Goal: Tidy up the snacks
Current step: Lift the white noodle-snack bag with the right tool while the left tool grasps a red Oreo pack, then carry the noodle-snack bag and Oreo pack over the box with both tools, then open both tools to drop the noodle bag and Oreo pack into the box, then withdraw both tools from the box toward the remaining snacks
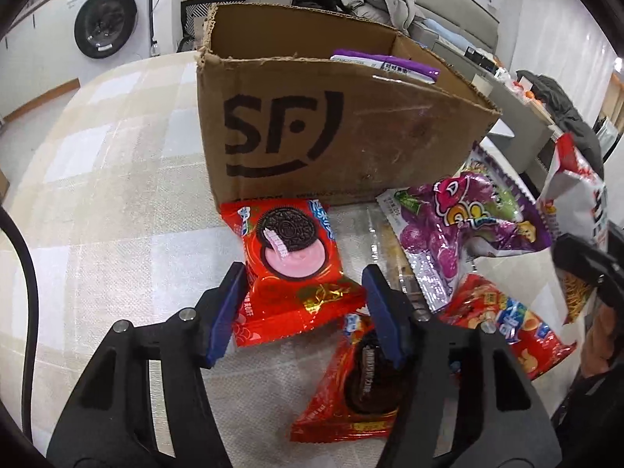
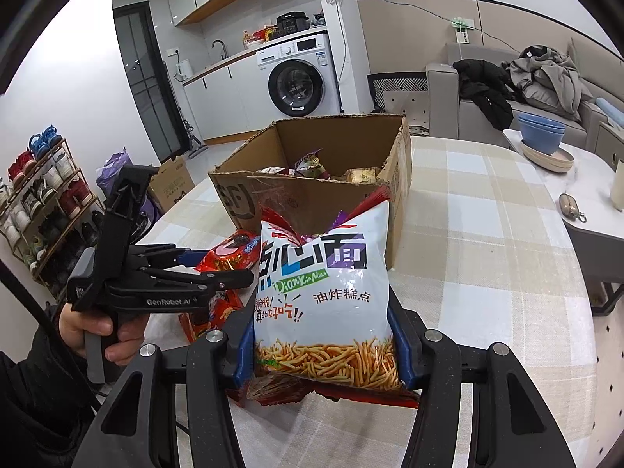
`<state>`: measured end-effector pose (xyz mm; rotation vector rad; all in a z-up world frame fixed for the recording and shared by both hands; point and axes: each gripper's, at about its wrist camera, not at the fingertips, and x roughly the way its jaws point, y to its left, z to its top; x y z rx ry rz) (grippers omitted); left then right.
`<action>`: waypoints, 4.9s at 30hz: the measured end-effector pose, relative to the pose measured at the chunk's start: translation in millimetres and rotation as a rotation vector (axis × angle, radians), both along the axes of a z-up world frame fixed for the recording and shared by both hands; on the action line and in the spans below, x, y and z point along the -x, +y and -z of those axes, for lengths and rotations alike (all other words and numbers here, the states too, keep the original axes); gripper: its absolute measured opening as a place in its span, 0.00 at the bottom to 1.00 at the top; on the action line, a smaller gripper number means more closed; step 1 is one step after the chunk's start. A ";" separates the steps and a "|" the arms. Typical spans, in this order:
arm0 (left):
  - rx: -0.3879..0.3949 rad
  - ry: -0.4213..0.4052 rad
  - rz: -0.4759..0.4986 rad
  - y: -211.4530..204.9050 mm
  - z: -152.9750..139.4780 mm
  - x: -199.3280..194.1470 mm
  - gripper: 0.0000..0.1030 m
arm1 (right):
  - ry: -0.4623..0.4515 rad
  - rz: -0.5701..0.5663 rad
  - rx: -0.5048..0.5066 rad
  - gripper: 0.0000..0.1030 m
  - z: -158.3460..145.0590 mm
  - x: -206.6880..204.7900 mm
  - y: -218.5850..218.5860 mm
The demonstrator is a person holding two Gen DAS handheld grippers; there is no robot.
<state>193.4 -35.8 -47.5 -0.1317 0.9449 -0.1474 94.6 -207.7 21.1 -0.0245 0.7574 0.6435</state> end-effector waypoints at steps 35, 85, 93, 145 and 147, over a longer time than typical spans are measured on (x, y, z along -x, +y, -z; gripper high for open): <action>-0.115 -0.089 0.018 -29.6 -7.7 43.6 0.33 | -0.008 -0.013 -0.052 0.54 -6.9 -1.0 8.1; -0.028 -0.397 0.035 37.9 -110.3 178.9 0.33 | -0.130 -0.031 -0.063 0.54 -30.3 -23.6 34.7; -0.027 -0.414 0.025 38.7 -127.8 161.5 0.33 | -0.126 -0.019 -0.055 0.54 -39.4 -53.4 45.8; -0.053 -0.319 -0.044 47.8 -113.8 116.2 0.99 | -0.047 0.036 -0.042 0.99 -33.8 -57.2 21.6; -0.047 -0.302 -0.046 48.1 -109.9 120.1 0.99 | -0.040 0.042 -0.032 1.00 -30.8 -48.1 21.2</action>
